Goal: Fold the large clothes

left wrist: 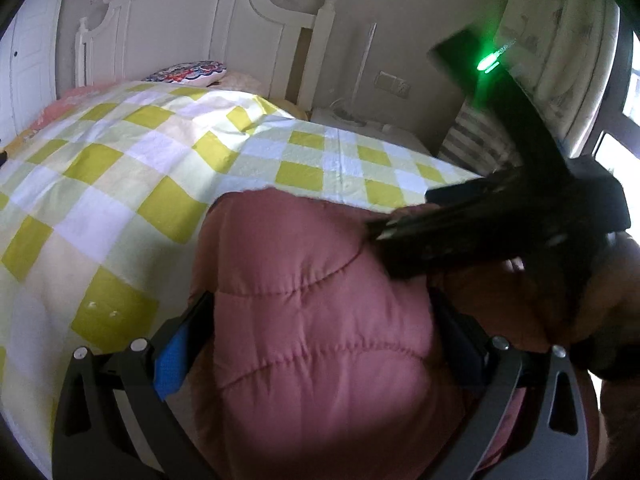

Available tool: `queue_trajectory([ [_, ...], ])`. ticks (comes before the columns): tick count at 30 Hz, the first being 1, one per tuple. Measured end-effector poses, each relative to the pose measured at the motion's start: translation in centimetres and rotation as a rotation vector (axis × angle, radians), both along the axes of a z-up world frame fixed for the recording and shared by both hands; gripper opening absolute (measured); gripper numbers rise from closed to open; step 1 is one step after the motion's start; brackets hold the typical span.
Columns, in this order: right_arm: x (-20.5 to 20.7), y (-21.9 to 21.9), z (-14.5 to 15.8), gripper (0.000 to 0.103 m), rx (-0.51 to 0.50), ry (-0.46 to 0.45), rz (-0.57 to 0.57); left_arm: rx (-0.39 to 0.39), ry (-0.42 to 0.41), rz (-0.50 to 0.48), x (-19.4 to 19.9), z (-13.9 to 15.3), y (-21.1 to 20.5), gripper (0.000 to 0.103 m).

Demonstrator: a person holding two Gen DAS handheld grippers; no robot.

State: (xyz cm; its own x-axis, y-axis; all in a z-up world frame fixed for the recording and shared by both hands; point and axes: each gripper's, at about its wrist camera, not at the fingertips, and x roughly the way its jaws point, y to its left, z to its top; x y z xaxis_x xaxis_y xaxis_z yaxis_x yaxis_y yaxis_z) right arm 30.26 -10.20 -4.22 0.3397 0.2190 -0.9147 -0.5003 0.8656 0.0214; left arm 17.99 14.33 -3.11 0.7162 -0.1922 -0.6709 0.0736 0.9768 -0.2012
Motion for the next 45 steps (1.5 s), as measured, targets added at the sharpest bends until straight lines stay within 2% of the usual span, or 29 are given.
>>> queue_trajectory([
  [2,-0.1,-0.4,0.3,0.09,0.015,-0.013,-0.008,-0.01,0.004,-0.001,0.0,-0.1,0.2,0.101],
  [5,-1.2,-1.7,1.9,0.091,0.055,-0.11,-0.049,-0.014,0.002,-0.006,-0.2,0.0,0.1,0.101],
  [8,-3.4,-5.0,4.1,0.093,0.186,-0.157,-0.135,-0.003,-0.006,-0.011,-0.5,0.1,0.0,0.101],
  [10,-6.1,-8.1,5.5,0.096,0.284,-0.179,-0.178,-0.004,-0.003,-0.014,-0.7,0.1,0.1,0.101],
  [12,-9.3,-11.4,6.1,0.098,0.341,-0.211,-0.201,-0.005,0.003,-0.02,-1.3,0.2,0.8,0.101],
  [14,-11.7,-13.7,5.9,0.098,0.374,-0.197,-0.219,-0.026,0.01,-0.023,-2.3,0.5,1.8,0.101],
  [15,-13.2,-15.5,5.2,0.098,0.412,-0.162,-0.239,-0.062,0.02,-0.028,-2.9,0.5,2.7,0.101],
  [16,-14.3,-16.8,4.5,0.098,0.454,-0.122,-0.255,-0.134,0.038,-0.035,-3.6,0.3,4.2,0.101],
  [18,-16.3,-19.5,2.0,0.098,0.574,0.011,-0.286,-0.267,0.076,-0.041,-4.5,-0.5,6.8,0.101],
  [20,-17.5,-20.0,-0.1,0.098,0.643,0.114,-0.283,-0.351,0.103,-0.059,-4.9,-1.5,8.0,0.101],
  [22,-18.4,-19.5,-1.8,0.099,0.76,0.197,-0.227,-0.372,0.122,-0.082,-4.7,-2.2,8.0,0.101],
  [23,-18.6,-19.2,-2.0,0.099,0.771,0.193,-0.214,-0.382,0.133,-0.093,-4.4,-2.6,7.6,0.101],
  [25,-19.0,-18.9,-1.5,0.097,0.77,0.111,-0.201,-0.4,0.15,-0.112,-3.6,-3.0,6.7,0.101],
  [27,-18.8,-19.5,-0.8,0.086,0.76,0.038,-0.215,-0.415,0.16,-0.156,-2.2,-3.0,5.2,0.091],
  [28,-18.4,-20.0,-0.6,0.085,0.751,0.014,-0.231,-0.413,0.165,-0.161,-1.6,-2.9,4.6,0.085],
  [32,-15.4,-22.1,-0.3,0.086,0.756,-0.037,-0.334,-0.347,0.134,-0.159,2.9,-1.8,1.7,0.083],
  [34,-13.9,-23.0,-0.2,0.091,0.748,-0.057,-0.389,-0.334,0.118,-0.163,5.6,-1.9,0.5,0.084],
  [37,-14.6,-23.3,1.8,0.094,0.621,-0.149,-0.473,-0.298,0.12,-0.099,8.0,-2.0,-0.3,0.101],
  [38,-16.2,-22.7,3.5,0.095,0.537,-0.228,-0.489,-0.258,0.096,-0.051,7.6,-1.3,-0.4,0.101],
  [40,-19.4,-21.3,6.0,0.097,0.412,-0.363,-0.479,-0.115,-0.008,0.04,5.1,0.8,-1.2,0.101],
  [42,-24.3,-18.9,8.5,0.098,0.312,-0.529,-0.445,0.083,-0.135,0.135,0.7,3.6,-2.5,0.101],
  [45,-29.8,-16.9,10.3,0.098,0.22,-0.669,-0.465,0.2,-0.244,0.182,-6.0,6.6,-4.2,0.101],
])
